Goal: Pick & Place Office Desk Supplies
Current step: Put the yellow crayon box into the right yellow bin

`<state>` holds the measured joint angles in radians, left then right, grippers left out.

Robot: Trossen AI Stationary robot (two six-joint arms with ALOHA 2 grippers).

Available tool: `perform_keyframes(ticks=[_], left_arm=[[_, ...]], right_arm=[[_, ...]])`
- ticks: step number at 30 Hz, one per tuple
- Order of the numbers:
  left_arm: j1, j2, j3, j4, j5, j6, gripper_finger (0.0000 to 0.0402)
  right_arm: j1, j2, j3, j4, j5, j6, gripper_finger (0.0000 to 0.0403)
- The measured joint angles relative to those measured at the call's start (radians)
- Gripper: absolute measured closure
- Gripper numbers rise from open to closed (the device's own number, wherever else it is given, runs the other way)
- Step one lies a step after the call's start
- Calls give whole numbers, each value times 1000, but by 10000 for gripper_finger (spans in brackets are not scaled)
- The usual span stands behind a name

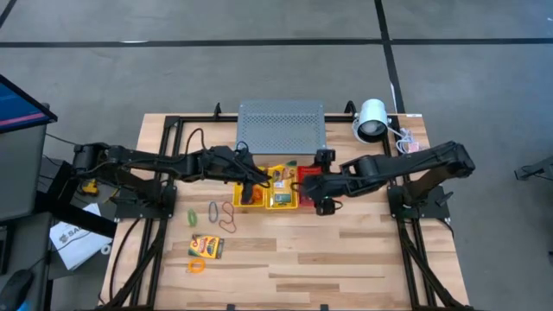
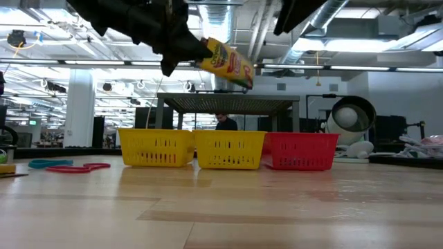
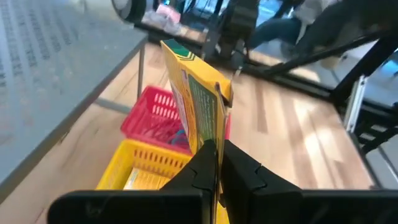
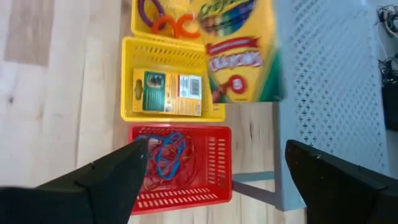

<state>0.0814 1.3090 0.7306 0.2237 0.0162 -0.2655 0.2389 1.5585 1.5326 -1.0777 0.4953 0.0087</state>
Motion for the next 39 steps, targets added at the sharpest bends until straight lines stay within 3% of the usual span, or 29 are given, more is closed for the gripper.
perform_keyframes(ticks=[12, 25, 29, 39], left_arm=[[-2, 153, 248, -357, -40, 209, 394], [-18, 331, 447, -715, -123, 281, 394], [-53, 363, 496, -771, -196, 295, 394], [-75, 419, 556, -826, -210, 339, 394]], right_arm=[[62, -111, -6, -41, 56, 119, 34], [115, -245, -280, 84, 119, 221, 35], [115, -284, -348, 144, 119, 220, 35], [121, -338, -408, 201, 121, 229, 35]])
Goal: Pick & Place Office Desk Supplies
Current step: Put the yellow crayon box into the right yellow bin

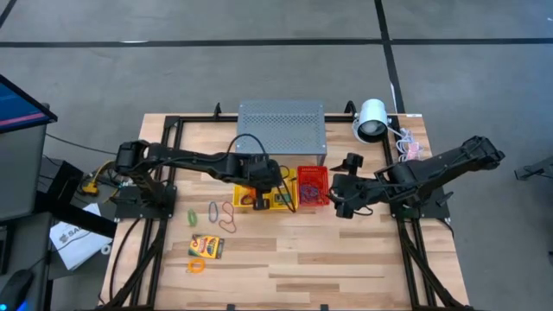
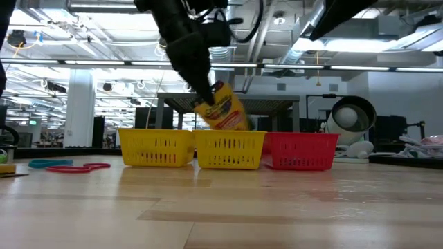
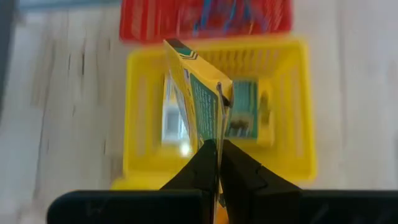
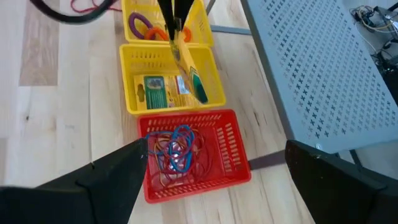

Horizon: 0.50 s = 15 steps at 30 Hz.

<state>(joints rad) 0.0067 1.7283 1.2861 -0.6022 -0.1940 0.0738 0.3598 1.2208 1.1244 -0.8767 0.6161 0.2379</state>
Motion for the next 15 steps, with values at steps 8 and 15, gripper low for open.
perform_keyframes(ticks=[8, 15], left_arm=[[0, 83, 50, -58, -29, 13, 394], [1, 103, 108, -66, -69, 50, 394]], right_arm=[[1, 2, 0, -2, 3, 0, 35], [1, 2, 0, -5, 3, 2, 35]])
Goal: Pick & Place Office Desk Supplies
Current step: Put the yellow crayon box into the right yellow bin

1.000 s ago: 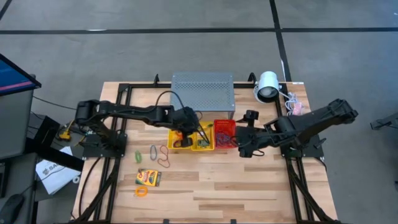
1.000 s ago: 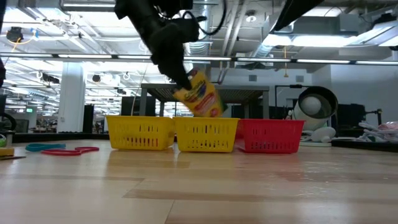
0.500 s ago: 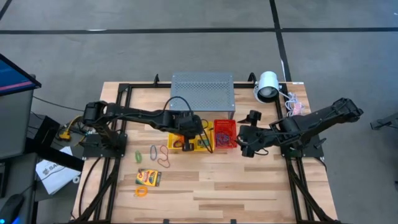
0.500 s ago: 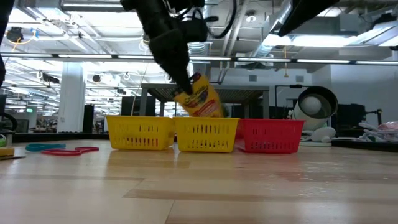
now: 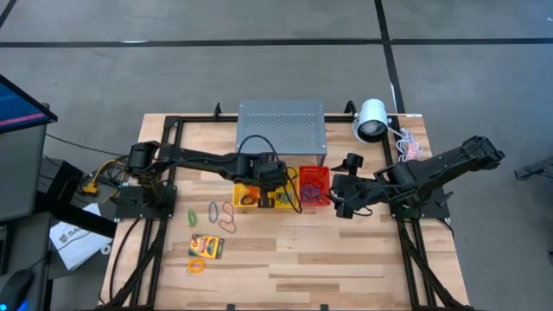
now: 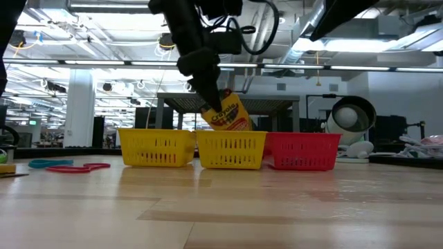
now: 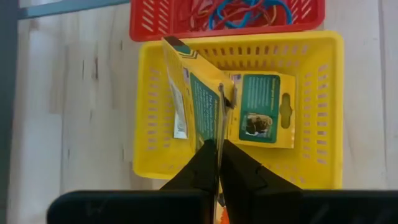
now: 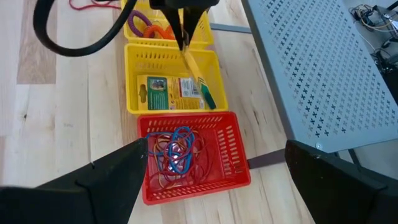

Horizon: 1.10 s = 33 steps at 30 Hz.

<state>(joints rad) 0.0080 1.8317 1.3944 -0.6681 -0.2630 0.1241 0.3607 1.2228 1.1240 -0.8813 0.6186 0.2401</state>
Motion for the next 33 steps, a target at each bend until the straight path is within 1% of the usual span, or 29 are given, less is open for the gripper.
perform_keyframes(ticks=[6, 10, 14, 21, 25, 29, 33], left_arm=[[4, 0, 9, -6, 2, 0, 393], [4, 0, 9, -6, 16, -15, 374], [4, 0, 9, -6, 17, -27, 328], [4, 0, 9, -5, 17, -31, 211], [4, -1, 9, -4, 17, -54, 155], [4, -23, 10, -4, 18, -61, 124], [4, -95, 8, -22, 18, -62, 113]], right_arm=[[0, 0, 0, 0, 0, 1, 35], [0, 0, 0, 0, -1, 7, 35], [0, 0, 0, 0, -5, 7, 35], [2, 0, 0, 0, -12, 15, 35], [12, 0, 0, -1, -12, 20, 35], [25, 0, 0, -2, -12, 23, 35], [39, 0, 0, -4, -11, 27, 35]])
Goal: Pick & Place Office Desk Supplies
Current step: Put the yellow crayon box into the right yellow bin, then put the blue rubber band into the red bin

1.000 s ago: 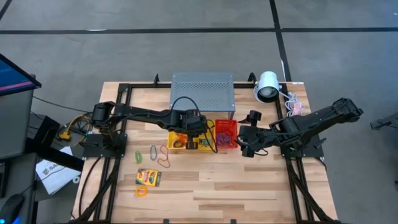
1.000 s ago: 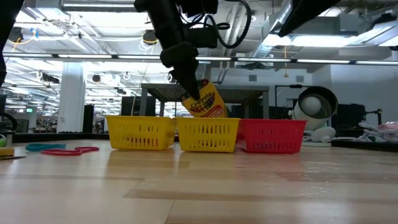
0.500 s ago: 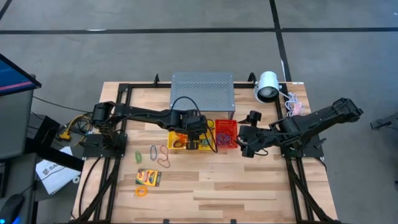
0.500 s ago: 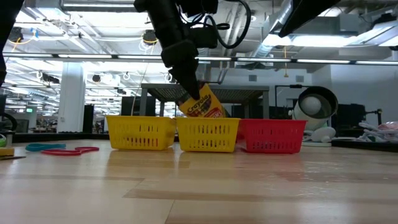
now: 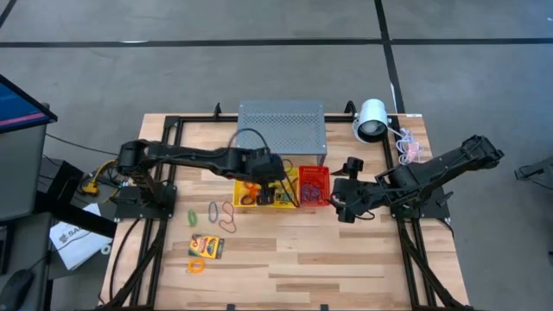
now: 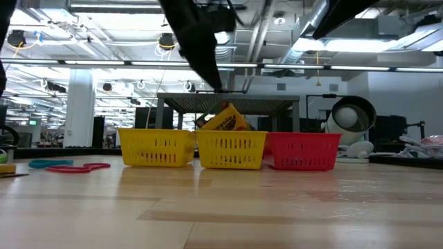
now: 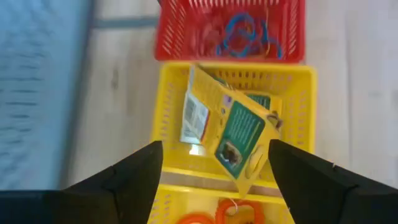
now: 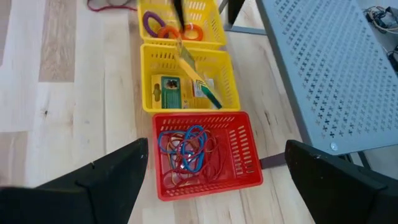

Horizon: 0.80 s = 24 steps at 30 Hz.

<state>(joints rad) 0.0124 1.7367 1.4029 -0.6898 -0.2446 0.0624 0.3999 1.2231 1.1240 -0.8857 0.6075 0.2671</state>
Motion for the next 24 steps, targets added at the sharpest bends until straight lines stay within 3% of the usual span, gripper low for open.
perform_keyframes(ticks=[7, 14, 24], left_arm=[[-1, -165, 1, 31, 26, -43, 112], [-7, -291, -62, 63, 191, -127, 112], [-84, -482, -284, 80, 280, -291, 112]], right_arm=[[7, 0, 0, 0, 3, 0, 35], [7, 17, 0, 3, 3, -1, 35], [-11, 135, 0, 40, -25, -75, 35]])
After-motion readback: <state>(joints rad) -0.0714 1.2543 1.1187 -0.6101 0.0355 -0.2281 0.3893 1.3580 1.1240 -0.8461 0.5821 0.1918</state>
